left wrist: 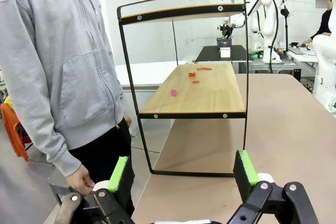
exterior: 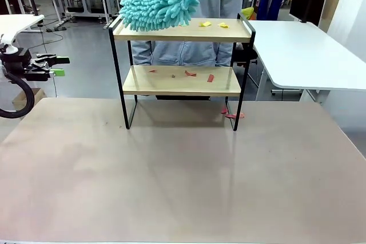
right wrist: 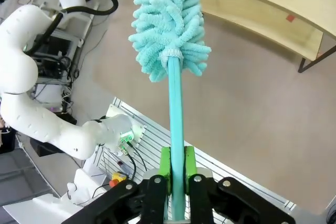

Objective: Clean the shelf.
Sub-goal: Clean the specific section of the Shelf indicated by the human with the Duster.

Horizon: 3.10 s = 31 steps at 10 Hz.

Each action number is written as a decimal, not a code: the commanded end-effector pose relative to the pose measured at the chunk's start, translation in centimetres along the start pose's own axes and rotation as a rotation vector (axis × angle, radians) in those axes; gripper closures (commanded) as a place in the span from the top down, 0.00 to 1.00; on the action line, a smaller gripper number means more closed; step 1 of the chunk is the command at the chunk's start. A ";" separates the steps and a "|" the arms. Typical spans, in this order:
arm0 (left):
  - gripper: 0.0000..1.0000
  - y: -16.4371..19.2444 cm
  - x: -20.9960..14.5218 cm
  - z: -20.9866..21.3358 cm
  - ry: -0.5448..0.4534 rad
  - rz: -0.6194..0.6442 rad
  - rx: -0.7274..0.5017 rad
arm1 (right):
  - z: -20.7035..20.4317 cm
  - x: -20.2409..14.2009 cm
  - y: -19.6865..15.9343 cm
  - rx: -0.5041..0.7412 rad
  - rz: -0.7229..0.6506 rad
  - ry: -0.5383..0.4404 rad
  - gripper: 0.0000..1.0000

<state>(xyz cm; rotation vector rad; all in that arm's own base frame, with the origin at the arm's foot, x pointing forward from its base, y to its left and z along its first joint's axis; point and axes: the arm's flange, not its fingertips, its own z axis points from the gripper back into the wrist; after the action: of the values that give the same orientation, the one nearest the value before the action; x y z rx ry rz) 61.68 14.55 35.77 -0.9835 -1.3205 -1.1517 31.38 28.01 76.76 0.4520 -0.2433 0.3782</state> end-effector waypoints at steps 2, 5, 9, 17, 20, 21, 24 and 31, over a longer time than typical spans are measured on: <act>1.00 0.0 0.3 0.0 0.002 -0.004 -0.002 | 0.7 -0.8 -0.3 -0.002 -0.012 -0.001 0.13; 1.00 0.0 0.3 0.0 0.002 -0.004 -0.002 | 0.4 -0.3 -0.2 -0.002 -0.004 0.005 0.13; 1.00 0.0 0.3 0.0 0.002 -0.004 -0.002 | -2.4 6.4 7.9 -0.181 -0.124 -0.188 0.13; 1.00 0.0 0.3 0.0 0.002 -0.004 -0.002 | -13.1 13.9 15.4 -0.326 -0.302 -0.274 0.13; 1.00 0.0 0.3 0.0 0.002 -0.004 -0.002 | -15.7 14.3 15.5 -0.406 -0.327 -0.316 0.13; 1.00 0.0 0.3 0.0 0.002 -0.004 -0.002 | -16.6 14.2 15.2 -0.410 -0.332 -0.298 0.13; 1.00 0.0 0.3 0.0 0.002 -0.004 -0.002 | -18.8 13.6 14.6 -0.388 -0.319 -0.227 0.13; 1.00 0.0 0.3 0.0 0.002 -0.004 -0.002 | -19.8 13.2 13.4 -0.394 -0.299 -0.218 0.13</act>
<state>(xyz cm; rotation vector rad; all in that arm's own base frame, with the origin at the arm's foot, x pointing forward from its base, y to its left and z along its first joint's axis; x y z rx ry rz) 61.68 14.55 35.76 -0.9835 -1.3204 -1.1516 40.71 52.34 68.60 0.1344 -0.4454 -0.0168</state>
